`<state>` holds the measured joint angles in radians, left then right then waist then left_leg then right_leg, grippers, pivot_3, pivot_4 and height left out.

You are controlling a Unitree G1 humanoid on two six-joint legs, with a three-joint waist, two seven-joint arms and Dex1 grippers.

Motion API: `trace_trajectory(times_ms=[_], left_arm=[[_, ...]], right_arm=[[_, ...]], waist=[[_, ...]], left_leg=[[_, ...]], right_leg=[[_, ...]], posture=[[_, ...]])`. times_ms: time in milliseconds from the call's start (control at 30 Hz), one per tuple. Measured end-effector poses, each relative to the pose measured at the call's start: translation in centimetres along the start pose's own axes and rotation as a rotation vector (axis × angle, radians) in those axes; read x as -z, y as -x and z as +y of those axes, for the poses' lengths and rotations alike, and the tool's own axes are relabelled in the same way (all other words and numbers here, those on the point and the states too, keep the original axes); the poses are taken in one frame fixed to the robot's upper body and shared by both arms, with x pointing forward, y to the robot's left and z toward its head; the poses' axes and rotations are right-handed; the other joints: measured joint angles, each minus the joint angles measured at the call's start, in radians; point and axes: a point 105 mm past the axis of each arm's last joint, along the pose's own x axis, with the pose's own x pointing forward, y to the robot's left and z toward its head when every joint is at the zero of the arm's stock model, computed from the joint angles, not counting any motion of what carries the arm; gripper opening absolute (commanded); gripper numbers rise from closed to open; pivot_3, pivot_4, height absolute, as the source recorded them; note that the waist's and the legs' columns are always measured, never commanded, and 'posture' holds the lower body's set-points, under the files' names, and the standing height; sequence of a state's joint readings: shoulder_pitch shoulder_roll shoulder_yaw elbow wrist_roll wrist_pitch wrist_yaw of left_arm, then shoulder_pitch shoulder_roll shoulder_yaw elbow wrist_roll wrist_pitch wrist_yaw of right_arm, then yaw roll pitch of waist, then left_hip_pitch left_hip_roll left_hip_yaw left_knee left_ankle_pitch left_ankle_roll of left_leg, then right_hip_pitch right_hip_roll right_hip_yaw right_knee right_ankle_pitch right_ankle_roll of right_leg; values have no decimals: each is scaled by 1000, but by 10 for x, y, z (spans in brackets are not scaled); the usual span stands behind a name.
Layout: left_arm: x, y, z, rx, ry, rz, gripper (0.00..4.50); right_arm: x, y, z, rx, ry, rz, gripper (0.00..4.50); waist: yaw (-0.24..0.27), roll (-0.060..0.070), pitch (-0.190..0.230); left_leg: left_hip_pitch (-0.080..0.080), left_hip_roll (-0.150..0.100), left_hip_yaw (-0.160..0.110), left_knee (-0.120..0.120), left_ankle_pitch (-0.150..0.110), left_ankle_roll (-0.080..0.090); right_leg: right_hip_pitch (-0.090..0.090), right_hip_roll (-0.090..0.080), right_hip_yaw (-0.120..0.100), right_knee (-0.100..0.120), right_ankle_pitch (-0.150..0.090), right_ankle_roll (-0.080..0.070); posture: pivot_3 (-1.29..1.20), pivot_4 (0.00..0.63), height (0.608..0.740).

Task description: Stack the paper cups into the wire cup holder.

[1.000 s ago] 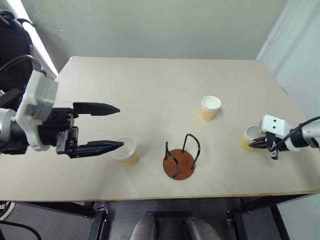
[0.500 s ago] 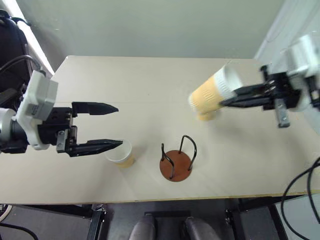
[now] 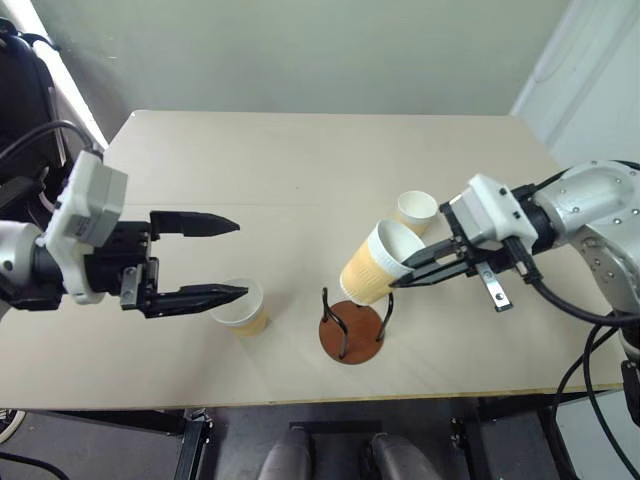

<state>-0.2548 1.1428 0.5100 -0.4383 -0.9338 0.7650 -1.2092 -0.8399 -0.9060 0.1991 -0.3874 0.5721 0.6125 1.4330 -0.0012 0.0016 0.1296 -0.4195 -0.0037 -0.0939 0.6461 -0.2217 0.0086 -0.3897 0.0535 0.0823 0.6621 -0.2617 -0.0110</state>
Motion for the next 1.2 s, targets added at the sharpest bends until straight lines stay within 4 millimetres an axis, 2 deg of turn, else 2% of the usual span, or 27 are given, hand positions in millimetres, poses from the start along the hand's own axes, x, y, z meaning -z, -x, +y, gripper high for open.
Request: trace_trajectory(times_ms=[200, 300, 533, 633, 667, 767, 867, 933, 1067, 1133, 1200], left_arm=[[-1, 1, -2, -12, -8, 11, 4500], [0, 1, -3, -12, -4, 15, 4500], [0, 1, -3, -12, 1, 13, 4500], [1, 1, -3, -13, 3, 14, 4500], [1, 1, -3, -15, 2, 14, 4500], [1, 1, -2, -22, 2, 16, 4500], [1, 1, -2, -26, 1, 17, 4500], [1, 0, -2, -28, 0, 17, 4500], [0, -1, -3, -29, -6, 20, 4500], [1, -1, -3, -35, -2, 22, 4500], [2, -2, -4, -33, -1, 26, 4500]], right_arm=[[6, -6, 1, -21, 4, 29, 42], [11, -11, 1, -31, -5, 42, 627], [16, -10, -9, 11, -18, 57, 3065], [16, 1, -29, 86, -6, 72, 4204], [17, 8, -40, 129, 4, 85, 4449], [35, 41, -82, 331, 2, 176, 4449], [72, 61, -112, 436, -38, 308, 4449], [102, 60, -120, 440, -80, 388, 4449], [150, 52, -117, 397, -147, 529, 4449], [161, 51, -116, 391, -157, 567, 4449], [164, 50, -117, 387, -154, 583, 4449]], waist=[[0, 0, 0], [0, 0, 0], [0, 0, 0], [-1, 0, 0], [-1, 0, 0], [0, 0, 0], [-1, 0, 0], [-1, 0, 0], [0, 1, 1], [0, 2, 1], [-1, 2, 1]], left_leg=[[0, 0, 0, 0, 0, 0], [0, 0, 0, 0, 0, 0], [0, 0, 0, 0, 0, 0], [0, 0, 0, 0, 0, 0], [0, 0, 0, 0, 0, 0], [0, 0, 0, 0, 0, 1], [0, 1, 0, -1, 0, 0], [0, 1, -1, -1, 0, 0], [-2, 1, -1, -5, 1, -1], [-2, 1, 0, -8, 2, -3], [-2, 1, 0, -11, 2, -5]], right_leg=[[0, 0, 0, 0, 0, 0], [0, 0, 0, 0, 0, 0], [0, 0, 0, 1, 1, -1], [-1, 0, 0, 1, 1, -2], [-1, 0, 0, 1, 1, -2], [-2, 0, -1, 1, 4, -3], [-4, 0, -1, 2, 6, -6], [-5, 0, -2, 4, 7, -7], [-7, 0, -2, 4, 7, -7], [-9, 0, -2, 3, 7, -8], [-9, 0, -2, 1, 8, -8]], posture=[[0, 150, 740], [0, 150, 740], [0, 150, 740], [0, 150, 740], [0, 150, 740], [0, 150, 740], [0, 150, 740], [0, 150, 740], [0, 150, 740], [0, 150, 740], [0, 150, 740]])
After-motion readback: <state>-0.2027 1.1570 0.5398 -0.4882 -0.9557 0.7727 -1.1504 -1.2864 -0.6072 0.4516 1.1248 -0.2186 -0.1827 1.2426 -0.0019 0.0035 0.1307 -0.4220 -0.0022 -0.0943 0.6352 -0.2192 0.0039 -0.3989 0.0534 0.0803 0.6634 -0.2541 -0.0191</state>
